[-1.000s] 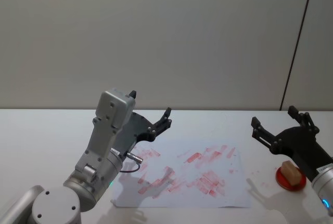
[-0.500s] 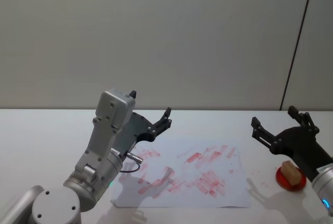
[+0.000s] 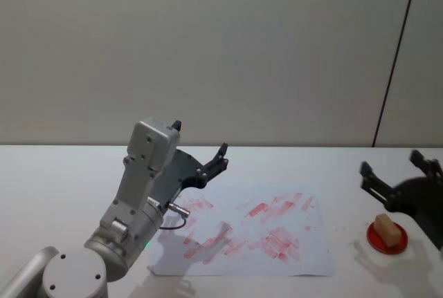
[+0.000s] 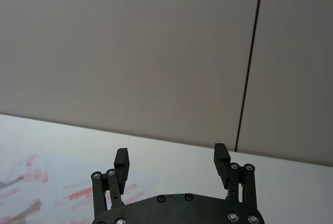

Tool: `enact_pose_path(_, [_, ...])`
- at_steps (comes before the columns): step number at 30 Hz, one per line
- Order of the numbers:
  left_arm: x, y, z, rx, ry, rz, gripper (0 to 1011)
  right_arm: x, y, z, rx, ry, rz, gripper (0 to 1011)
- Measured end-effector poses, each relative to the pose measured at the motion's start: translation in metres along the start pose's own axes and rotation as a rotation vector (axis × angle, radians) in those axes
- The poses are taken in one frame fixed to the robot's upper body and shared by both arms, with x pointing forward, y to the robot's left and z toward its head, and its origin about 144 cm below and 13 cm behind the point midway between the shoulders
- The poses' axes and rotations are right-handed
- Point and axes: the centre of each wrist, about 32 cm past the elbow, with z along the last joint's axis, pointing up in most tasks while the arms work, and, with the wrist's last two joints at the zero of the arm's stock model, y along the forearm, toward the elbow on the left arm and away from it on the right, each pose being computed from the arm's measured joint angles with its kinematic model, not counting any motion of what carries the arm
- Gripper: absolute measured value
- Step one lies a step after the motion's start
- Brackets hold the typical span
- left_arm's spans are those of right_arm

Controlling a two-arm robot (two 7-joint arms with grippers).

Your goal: Use the one hand to pick up the stamp and affix it onto the A4 paper.

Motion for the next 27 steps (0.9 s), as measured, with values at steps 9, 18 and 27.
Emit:
enact_pose_path(9, [0.000, 0.000, 0.000, 0.000, 0.000, 0.000, 1002, 0.014, -0.022, -0.005, -0.101, -0.004, -0.051, 1001])
enact_pose_path(18, [0.000, 0.000, 0.000, 0.000, 0.000, 0.000, 1002, 0.024, -0.029, -0.007, -0.205, -0.028, -0.059, 1001])
enact_pose_path(27, [0.000, 0.000, 0.000, 0.000, 0.000, 0.000, 1003, 0.034, -0.020, -0.009, -0.282, -0.062, -0.048, 1001])
